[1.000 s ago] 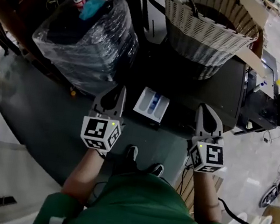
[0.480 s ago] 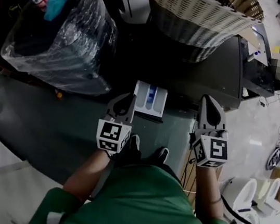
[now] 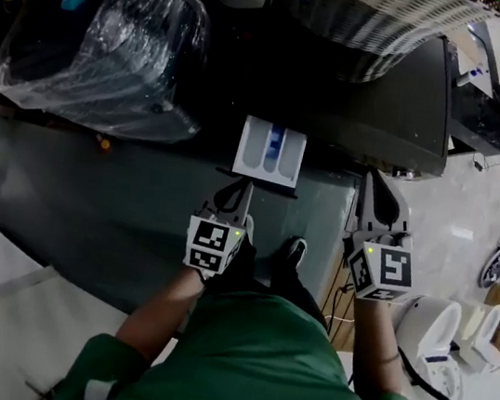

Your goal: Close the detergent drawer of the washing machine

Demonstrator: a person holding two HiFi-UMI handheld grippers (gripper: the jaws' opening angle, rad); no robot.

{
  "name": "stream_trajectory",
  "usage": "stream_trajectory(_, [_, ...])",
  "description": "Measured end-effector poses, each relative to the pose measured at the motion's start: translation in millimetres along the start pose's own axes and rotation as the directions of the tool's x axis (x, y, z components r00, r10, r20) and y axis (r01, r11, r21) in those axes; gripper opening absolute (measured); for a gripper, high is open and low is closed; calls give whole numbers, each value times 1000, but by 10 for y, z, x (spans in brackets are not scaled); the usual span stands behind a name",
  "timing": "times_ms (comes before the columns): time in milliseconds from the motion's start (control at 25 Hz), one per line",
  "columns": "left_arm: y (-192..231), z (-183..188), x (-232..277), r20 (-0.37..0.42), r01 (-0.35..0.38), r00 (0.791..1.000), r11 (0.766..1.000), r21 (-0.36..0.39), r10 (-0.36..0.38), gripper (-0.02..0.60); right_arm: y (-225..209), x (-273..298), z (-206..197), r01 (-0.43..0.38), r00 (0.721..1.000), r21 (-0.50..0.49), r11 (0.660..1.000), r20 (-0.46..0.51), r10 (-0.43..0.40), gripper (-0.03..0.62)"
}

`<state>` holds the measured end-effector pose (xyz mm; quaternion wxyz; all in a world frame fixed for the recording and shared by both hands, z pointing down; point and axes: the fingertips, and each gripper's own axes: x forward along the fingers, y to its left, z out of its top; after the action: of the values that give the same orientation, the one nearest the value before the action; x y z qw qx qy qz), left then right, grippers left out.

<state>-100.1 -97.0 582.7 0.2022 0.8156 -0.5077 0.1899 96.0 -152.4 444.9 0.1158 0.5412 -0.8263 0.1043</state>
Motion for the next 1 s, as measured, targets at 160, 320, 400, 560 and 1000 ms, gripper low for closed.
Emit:
stream_trajectory(160, [-143,-353,73,-66,24,998,1000,-16,-25,38,-50,-75,-172,1,999,1,1000,-34,-1,21])
stream_trajectory(320, [-208,-635,215,-130,25,991,1000,-10,-26,38,-78,-154,-300,3,998,-5,1000,-60,-3,21])
stream_trajectory(400, [-180,-688,291,-145,12,989,1000,-18,-15,38,-73,-174,-335,3,998,-11,1000,-69,-4,21])
stream_trajectory(560, [-142,-672,344,-142,1,990,1000,-23,-5,38,-20,-193,-422,1,996,-12,1000,-85,-2,21])
stream_trajectory(1000, [-5,-509,559,-115,-27,993,999,-28,24,28,603,27,-765,-166,969,-49,985,-193,154,21])
